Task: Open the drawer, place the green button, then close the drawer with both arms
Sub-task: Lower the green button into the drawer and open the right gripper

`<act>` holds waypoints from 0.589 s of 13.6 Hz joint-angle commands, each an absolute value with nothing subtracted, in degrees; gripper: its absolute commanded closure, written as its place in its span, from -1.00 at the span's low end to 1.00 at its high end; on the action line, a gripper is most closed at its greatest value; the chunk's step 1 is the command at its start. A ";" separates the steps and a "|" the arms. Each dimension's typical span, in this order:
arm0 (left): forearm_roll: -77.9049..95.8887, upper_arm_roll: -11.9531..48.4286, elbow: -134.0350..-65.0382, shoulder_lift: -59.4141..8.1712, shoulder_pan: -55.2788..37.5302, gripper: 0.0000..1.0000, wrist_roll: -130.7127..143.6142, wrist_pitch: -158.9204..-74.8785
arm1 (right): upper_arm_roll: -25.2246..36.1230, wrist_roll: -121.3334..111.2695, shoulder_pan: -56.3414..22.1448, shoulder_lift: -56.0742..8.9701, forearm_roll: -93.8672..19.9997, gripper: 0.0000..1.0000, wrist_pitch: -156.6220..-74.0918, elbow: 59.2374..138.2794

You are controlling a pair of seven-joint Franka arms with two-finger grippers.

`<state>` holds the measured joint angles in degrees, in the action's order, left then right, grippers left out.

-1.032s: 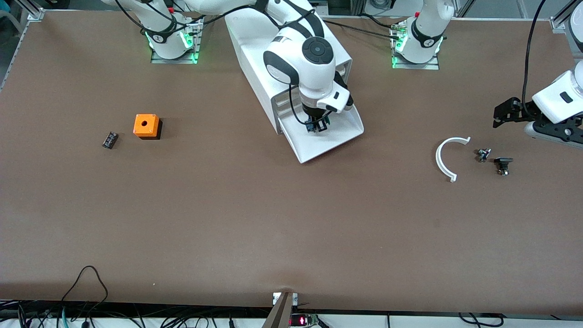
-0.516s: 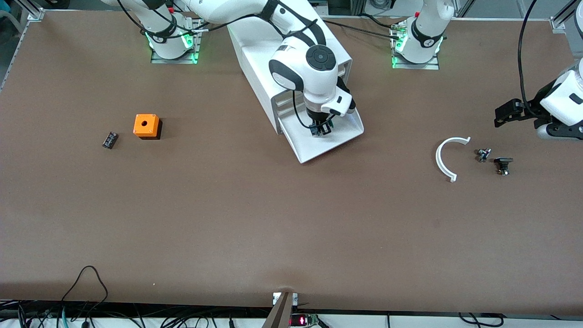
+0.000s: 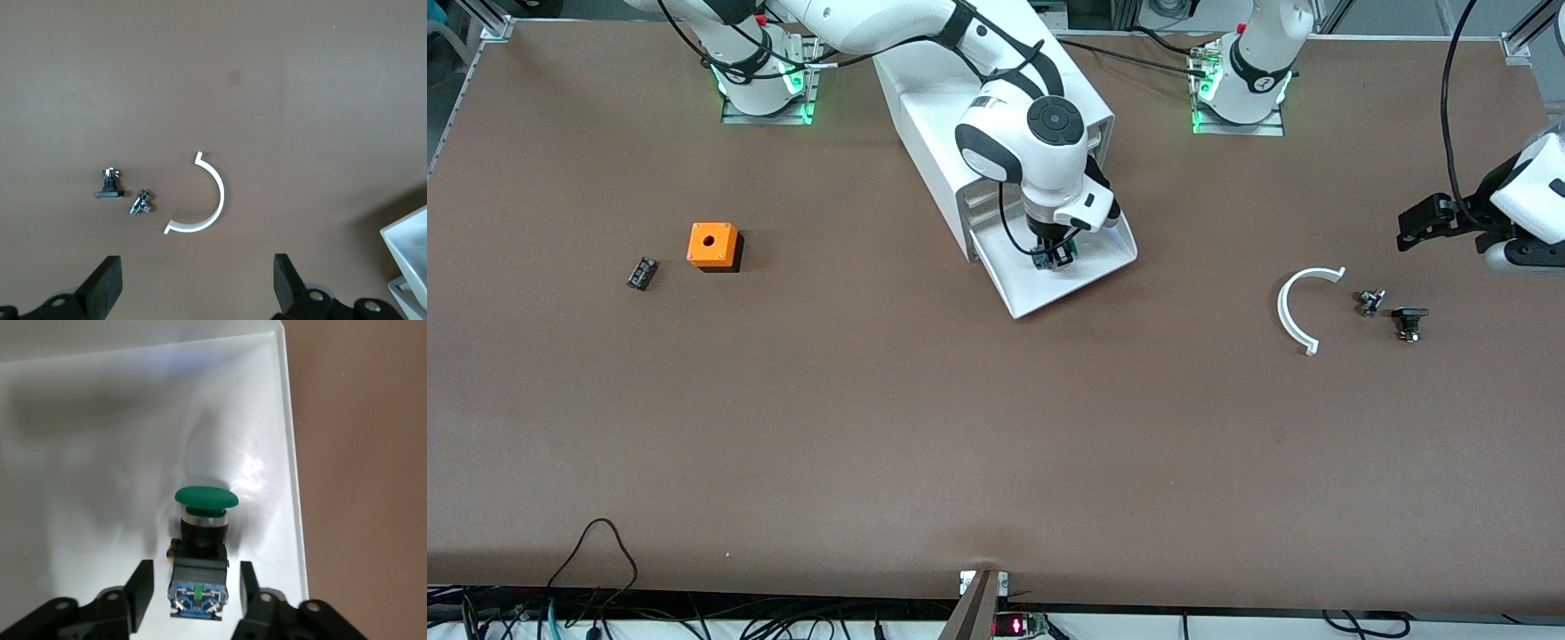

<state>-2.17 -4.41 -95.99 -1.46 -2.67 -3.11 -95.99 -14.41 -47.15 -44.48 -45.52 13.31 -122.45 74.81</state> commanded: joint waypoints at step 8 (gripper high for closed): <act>0.53 -0.80 -101.68 -8.51 -5.71 -1.00 7.99 -110.01 | -13.36 -28.15 -43.51 -36.06 13.36 -1.00 -109.26 69.88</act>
<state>-0.61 -2.05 -98.61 -6.32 -4.56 4.73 -104.60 -13.49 -32.28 -44.60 -40.97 13.47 -113.31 70.00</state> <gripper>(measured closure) 0.000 0.000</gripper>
